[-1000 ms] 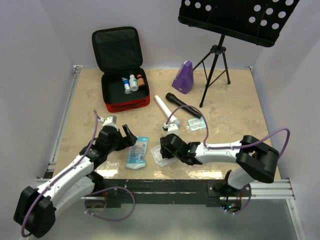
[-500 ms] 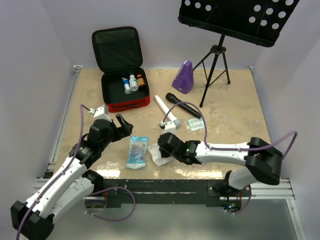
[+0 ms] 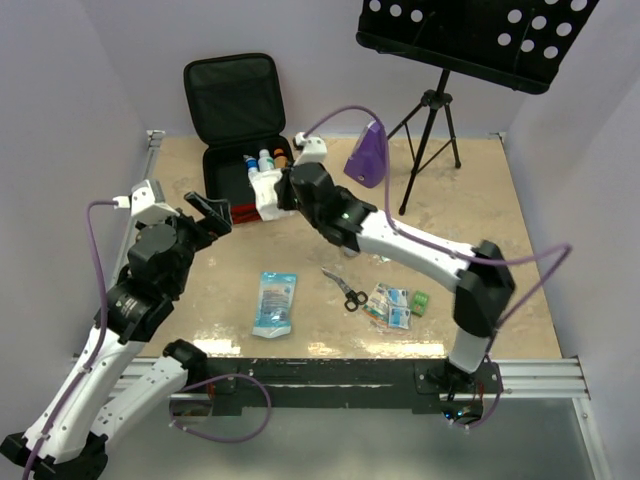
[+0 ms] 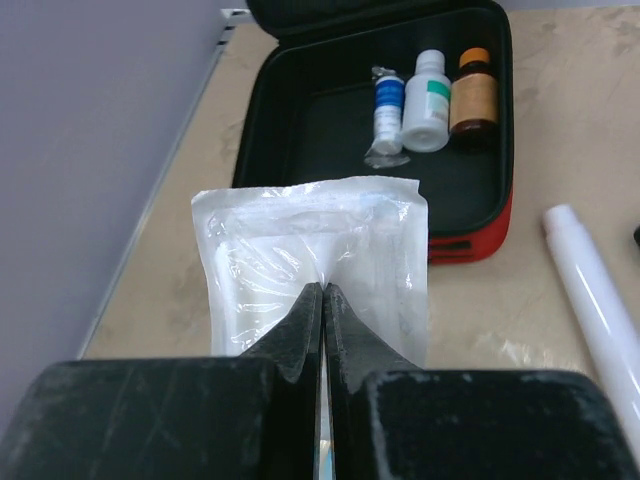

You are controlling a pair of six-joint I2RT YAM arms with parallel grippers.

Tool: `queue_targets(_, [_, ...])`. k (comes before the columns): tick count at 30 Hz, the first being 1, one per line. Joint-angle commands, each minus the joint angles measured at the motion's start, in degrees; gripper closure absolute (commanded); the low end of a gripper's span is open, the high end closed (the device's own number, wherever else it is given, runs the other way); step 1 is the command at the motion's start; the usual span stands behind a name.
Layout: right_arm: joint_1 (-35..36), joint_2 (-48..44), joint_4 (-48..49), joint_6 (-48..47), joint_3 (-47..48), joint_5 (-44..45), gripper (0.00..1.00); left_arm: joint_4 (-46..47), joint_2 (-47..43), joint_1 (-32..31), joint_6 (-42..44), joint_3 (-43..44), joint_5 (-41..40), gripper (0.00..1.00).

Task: Organize the medicine kit

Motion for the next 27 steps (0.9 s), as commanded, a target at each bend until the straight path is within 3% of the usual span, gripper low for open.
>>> queue_targets(1, [-2.65, 14.25, 2.57, -5.85, 13.15, -4.58, 1.00, 0.46, -1.22, 0.35, 3.61, 0.90, -1.54, 0.00])
queue_targets(6, [-3.08, 30.52, 3.97, -9.46, 33.81, -6.52, 1.00, 1.09, -1.13, 0.35, 6.35, 1.95, -3.48, 0.00])
queue_targets(14, [-4.76, 46.53, 3.97, -7.79, 51.05, -11.17, 1.00, -0.50, -0.43, 0.35, 6.96, 0.29, -5.32, 0.00])
queue_targets(27, [-4.84, 54.28, 12.41, 0.47, 51.85, -11.79, 1.00, -0.06, 0.54, 0.35, 4.86, -4.02, -2.87, 0.00])
